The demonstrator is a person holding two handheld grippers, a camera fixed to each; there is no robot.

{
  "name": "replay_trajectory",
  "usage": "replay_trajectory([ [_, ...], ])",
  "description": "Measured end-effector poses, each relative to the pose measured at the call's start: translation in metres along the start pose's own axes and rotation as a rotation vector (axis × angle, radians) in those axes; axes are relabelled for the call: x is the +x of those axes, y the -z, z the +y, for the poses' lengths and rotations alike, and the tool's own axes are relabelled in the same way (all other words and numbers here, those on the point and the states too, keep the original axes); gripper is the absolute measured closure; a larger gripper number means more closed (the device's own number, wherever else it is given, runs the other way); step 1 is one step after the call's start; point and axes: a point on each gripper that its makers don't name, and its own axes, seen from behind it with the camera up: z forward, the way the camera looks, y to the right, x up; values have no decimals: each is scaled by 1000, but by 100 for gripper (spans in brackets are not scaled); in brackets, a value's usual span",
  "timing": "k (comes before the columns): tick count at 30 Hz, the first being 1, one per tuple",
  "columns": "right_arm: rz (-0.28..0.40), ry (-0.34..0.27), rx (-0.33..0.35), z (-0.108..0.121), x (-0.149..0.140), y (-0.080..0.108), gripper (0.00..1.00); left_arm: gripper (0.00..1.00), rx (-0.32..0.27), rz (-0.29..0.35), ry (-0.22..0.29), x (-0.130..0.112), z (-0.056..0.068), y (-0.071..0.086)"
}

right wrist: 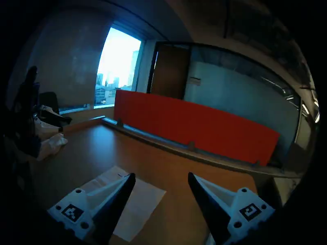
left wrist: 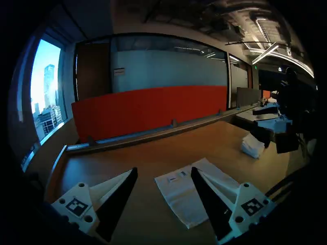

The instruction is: Fold towel

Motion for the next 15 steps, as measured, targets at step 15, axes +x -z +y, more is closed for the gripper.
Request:
replay_trajectory([
  [15,-89,28,88,-27,-48,-14,0,3,-48,-78,-24,-50,20,-15],
])
